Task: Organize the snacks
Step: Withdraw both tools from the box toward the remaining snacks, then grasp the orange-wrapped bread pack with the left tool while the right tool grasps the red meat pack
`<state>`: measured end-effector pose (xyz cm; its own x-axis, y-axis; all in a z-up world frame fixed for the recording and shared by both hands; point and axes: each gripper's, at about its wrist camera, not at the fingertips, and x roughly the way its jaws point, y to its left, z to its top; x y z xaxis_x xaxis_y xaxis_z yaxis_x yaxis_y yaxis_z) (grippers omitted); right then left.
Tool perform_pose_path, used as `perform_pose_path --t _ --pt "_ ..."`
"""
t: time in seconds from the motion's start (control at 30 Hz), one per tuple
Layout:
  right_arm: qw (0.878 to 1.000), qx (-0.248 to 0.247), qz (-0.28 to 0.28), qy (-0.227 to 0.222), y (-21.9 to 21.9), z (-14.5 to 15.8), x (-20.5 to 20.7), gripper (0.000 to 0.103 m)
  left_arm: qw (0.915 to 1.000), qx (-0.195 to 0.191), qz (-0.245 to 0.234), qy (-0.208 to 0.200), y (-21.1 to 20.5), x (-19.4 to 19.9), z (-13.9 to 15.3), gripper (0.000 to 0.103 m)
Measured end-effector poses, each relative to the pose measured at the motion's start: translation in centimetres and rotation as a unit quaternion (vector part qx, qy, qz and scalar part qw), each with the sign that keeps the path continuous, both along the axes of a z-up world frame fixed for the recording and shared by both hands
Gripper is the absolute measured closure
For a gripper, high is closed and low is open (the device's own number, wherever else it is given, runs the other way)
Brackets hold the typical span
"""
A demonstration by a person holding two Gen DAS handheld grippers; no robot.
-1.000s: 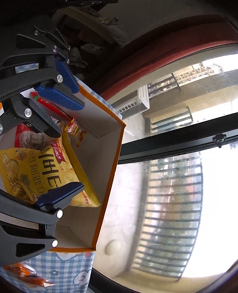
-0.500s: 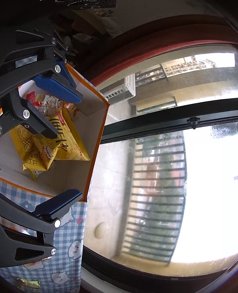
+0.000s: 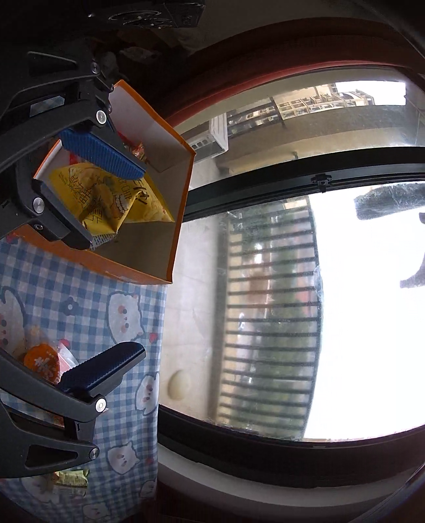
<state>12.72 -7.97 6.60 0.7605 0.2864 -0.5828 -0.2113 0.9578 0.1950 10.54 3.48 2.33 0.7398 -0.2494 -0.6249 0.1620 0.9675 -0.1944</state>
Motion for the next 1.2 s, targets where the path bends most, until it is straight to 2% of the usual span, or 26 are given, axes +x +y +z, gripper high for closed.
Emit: perform_pose_path --t 0.1,0.27,0.37,0.43,0.57,0.7,1.0,1.2 --pt "1.000 -0.007 -0.006 0.008 -1.7 -0.9 -0.7 0.002 0.9997 0.016 -0.017 0.002 -2.2 -0.5 -0.8 0.013" --pt "0.999 -0.013 -0.036 0.020 -4.8 -2.6 -2.3 0.002 0.9982 0.017 -0.052 0.026 -5.6 -1.3 -2.4 0.011" --pt "0.998 -0.035 -0.053 0.020 -6.3 -3.6 -3.6 0.002 0.9977 0.029 -0.060 0.014 -7.1 -1.9 -3.3 0.005" --pt "0.997 -0.044 -0.061 0.022 -7.1 -4.3 -4.4 0.002 0.9961 0.038 -0.079 0.010 -8.3 -2.3 -3.7 0.005" --pt "0.996 -0.032 -0.075 0.042 -9.2 -6.3 -5.6 0.002 0.9918 0.045 -0.116 0.028 -10.1 -2.5 -5.4 0.005" --pt "0.994 -0.019 -0.089 0.058 -11.2 -8.2 -6.8 0.002 0.9884 0.040 -0.144 0.025 -11.6 -3.2 -6.9 0.005" --pt "0.991 -0.007 -0.116 0.061 -15.1 -11.5 -8.9 0.002 0.9844 0.058 -0.166 0.007 -14.3 -4.0 -8.9 0.005" --pt "0.990 -0.004 -0.122 0.069 -17.0 -13.3 -9.3 0.002 0.9852 0.072 -0.155 -0.003 -15.5 -3.9 -10.5 0.005"
